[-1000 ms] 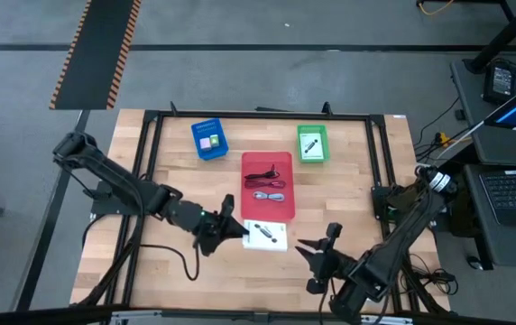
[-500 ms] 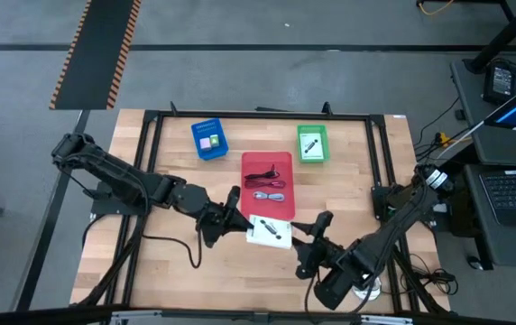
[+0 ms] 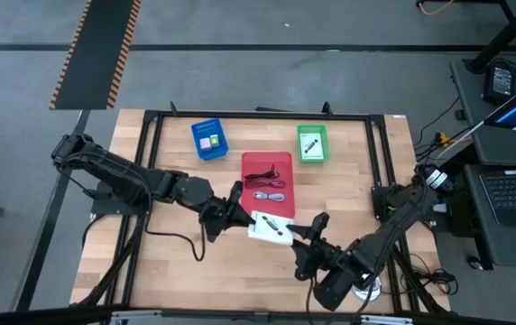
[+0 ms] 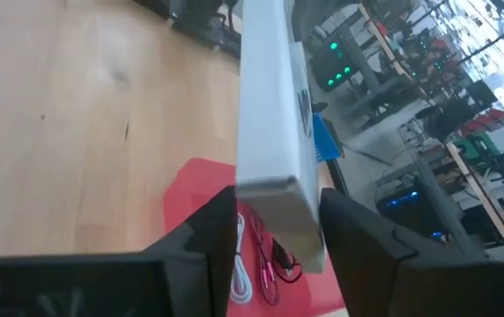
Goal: Pick and place items into bin
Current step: Put the card reader box into the green bin
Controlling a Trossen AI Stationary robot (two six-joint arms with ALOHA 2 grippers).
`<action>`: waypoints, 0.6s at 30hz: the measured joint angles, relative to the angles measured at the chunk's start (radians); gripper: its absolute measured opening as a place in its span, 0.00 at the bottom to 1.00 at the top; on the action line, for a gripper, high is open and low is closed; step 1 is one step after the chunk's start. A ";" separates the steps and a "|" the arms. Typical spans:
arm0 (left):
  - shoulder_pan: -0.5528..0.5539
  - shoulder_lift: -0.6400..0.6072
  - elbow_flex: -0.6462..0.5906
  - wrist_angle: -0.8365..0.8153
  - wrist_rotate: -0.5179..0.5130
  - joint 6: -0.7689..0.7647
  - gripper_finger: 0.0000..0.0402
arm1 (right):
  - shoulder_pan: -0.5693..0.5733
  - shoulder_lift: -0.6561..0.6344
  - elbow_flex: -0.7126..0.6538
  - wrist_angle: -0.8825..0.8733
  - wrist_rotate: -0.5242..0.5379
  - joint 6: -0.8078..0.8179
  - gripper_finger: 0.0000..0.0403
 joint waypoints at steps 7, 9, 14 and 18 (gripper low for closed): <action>-0.002 -0.001 0.000 0.004 0.015 0.000 0.04 | 0.028 -0.013 0.000 -0.005 0.032 0.001 0.29; -0.007 -0.001 0.000 0.008 0.014 0.000 0.04 | 0.033 -0.013 0.000 -0.005 0.039 0.004 0.26; -0.020 -0.001 0.000 0.035 0.046 0.023 0.04 | 0.034 -0.013 0.000 0.003 0.042 0.003 0.23; -0.021 -0.001 0.000 0.055 0.065 0.025 0.04 | 0.034 -0.013 0.000 0.006 0.042 0.001 0.23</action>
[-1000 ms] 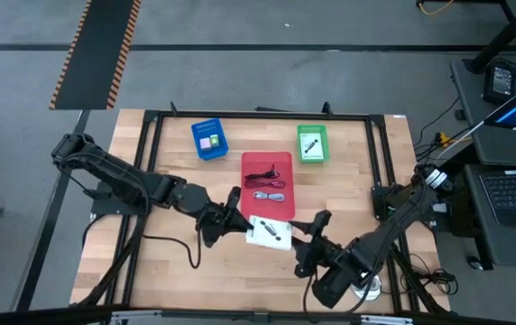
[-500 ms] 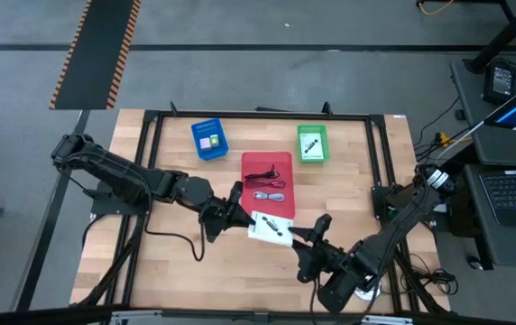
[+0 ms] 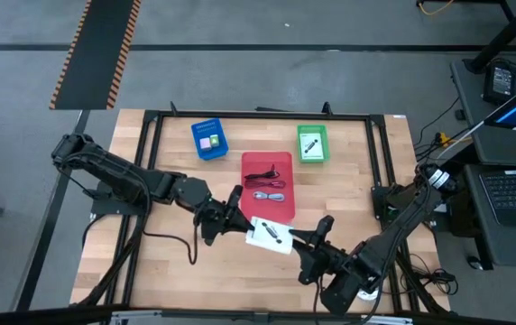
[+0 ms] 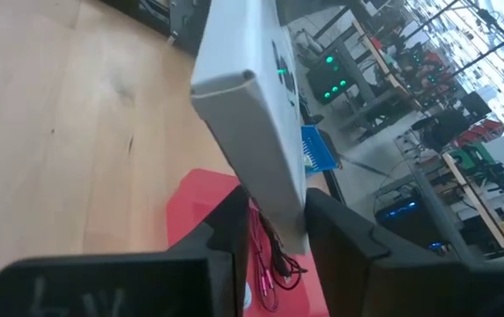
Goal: Pick and place items into bin
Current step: Put the card reader box into the green bin
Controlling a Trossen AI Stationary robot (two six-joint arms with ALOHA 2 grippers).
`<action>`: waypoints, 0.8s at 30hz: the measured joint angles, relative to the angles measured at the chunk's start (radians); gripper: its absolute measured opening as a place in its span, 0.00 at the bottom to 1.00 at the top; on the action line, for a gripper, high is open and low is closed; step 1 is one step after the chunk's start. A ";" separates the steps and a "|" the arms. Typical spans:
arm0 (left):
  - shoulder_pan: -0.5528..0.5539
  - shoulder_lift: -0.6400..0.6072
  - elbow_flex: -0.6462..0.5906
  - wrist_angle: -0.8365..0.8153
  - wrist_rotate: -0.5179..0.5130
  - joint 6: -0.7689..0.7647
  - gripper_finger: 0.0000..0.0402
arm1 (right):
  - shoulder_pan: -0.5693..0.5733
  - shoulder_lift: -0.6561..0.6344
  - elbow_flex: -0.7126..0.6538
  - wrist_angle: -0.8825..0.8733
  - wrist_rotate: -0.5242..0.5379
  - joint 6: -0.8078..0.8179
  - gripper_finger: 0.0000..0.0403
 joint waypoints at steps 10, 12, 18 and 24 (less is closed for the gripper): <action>0.001 -0.003 0.000 0.004 0.033 -0.012 0.04 | 0.002 0.000 0.000 0.113 0.001 -0.153 0.10; 0.001 -0.003 0.000 0.002 0.030 -0.013 0.04 | 0.006 0.000 0.000 0.121 0.001 -0.163 0.06; 0.000 -0.003 0.000 -0.004 -0.016 -0.065 0.07 | 0.007 0.000 -0.001 0.120 0.002 -0.153 0.02; -0.003 -0.002 0.000 -0.008 -0.041 -0.090 0.15 | 0.007 0.000 -0.001 0.108 0.001 -0.147 0.01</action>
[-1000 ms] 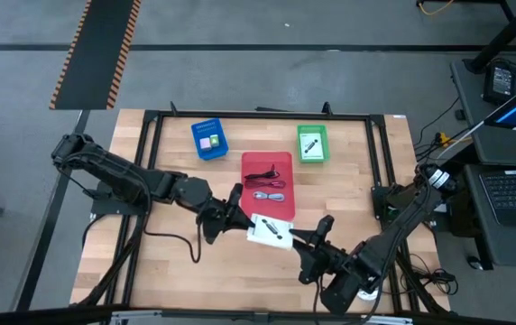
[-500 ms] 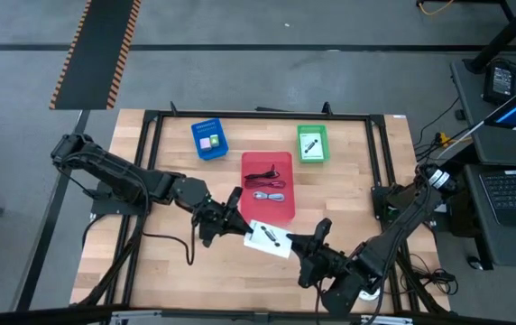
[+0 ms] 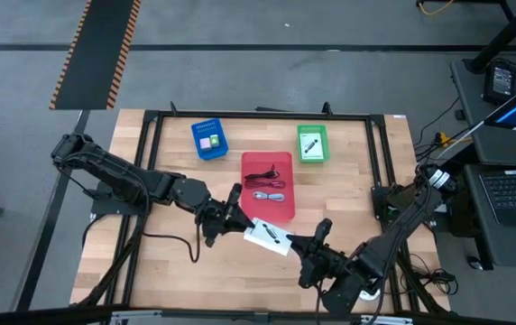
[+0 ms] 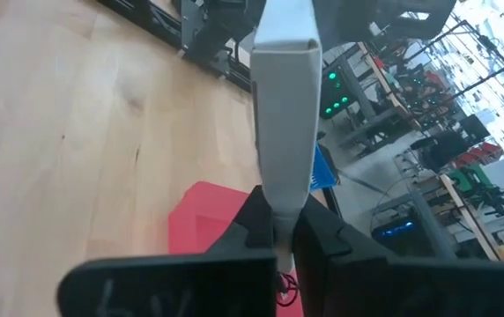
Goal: Pick and place items into bin
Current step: Put the card reader box into the green bin
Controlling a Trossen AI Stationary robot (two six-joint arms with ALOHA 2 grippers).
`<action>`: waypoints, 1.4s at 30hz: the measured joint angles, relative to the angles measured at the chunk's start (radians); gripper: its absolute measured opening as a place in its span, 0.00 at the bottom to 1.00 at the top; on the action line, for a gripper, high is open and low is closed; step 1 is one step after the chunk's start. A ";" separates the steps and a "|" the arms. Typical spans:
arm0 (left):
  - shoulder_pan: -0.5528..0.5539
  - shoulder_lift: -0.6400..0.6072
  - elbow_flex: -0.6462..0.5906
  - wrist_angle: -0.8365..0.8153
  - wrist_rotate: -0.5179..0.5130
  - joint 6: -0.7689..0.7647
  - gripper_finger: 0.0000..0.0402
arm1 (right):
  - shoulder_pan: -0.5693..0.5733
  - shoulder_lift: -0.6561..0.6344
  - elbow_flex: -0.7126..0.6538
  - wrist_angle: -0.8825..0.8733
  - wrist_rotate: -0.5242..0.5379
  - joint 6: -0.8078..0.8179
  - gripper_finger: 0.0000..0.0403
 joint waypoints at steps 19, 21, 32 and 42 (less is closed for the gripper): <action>-0.018 -0.160 0.001 -0.301 -0.155 -0.216 0.23 | -0.054 -0.001 0.004 -0.180 -0.016 0.135 0.00; -0.017 -0.162 0.001 -0.351 -0.183 -0.231 0.21 | -0.082 -0.001 0.022 -0.238 -0.045 0.181 0.00; 0.077 -0.164 0.001 -0.518 -0.219 -0.291 0.07 | -0.264 -0.002 0.151 -0.751 -0.189 0.498 0.00; 0.254 -0.159 0.001 -0.483 -0.037 -0.269 0.00 | -0.386 -0.007 0.149 -0.914 -0.259 0.496 0.00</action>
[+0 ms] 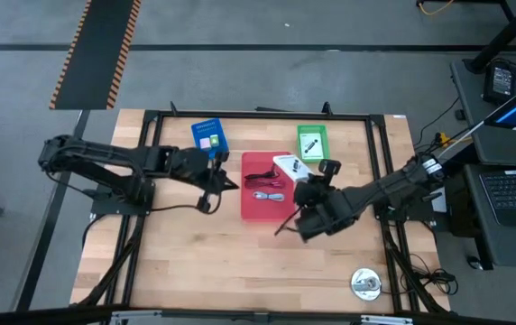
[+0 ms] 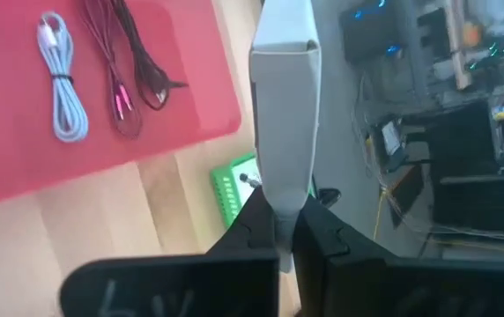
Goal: Pick and place items into bin
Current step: Put the card reader box into the green bin
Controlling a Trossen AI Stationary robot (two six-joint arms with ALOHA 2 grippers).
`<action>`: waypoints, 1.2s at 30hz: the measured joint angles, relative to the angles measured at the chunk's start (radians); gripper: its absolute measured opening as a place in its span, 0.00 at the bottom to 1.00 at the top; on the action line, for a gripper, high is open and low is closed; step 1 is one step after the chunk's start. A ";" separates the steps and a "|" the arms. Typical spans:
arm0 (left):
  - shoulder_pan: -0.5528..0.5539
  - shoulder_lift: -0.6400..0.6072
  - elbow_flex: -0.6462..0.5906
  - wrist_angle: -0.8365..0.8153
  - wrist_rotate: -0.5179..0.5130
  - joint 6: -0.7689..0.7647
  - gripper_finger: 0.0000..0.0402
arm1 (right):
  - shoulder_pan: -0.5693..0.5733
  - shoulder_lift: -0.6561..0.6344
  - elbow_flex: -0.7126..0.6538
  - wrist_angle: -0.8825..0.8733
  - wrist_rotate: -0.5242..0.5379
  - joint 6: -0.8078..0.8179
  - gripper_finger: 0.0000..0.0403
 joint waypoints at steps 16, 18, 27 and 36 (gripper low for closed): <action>0.190 0.093 -0.035 0.143 0.051 -0.097 0.00 | -0.239 -0.001 -0.001 -0.001 -0.103 -0.166 0.00; 0.210 0.092 -0.104 0.280 0.056 -0.103 0.00 | -0.258 -0.001 -0.001 -0.001 -0.114 -0.166 0.00; 0.279 0.085 -0.309 0.553 0.123 -0.106 0.00 | -0.309 -0.013 -0.145 -0.003 -0.117 -0.171 0.00; 0.294 0.084 -0.316 0.578 0.175 -0.113 0.00 | -0.392 -0.036 -0.287 0.083 -0.120 -0.277 0.00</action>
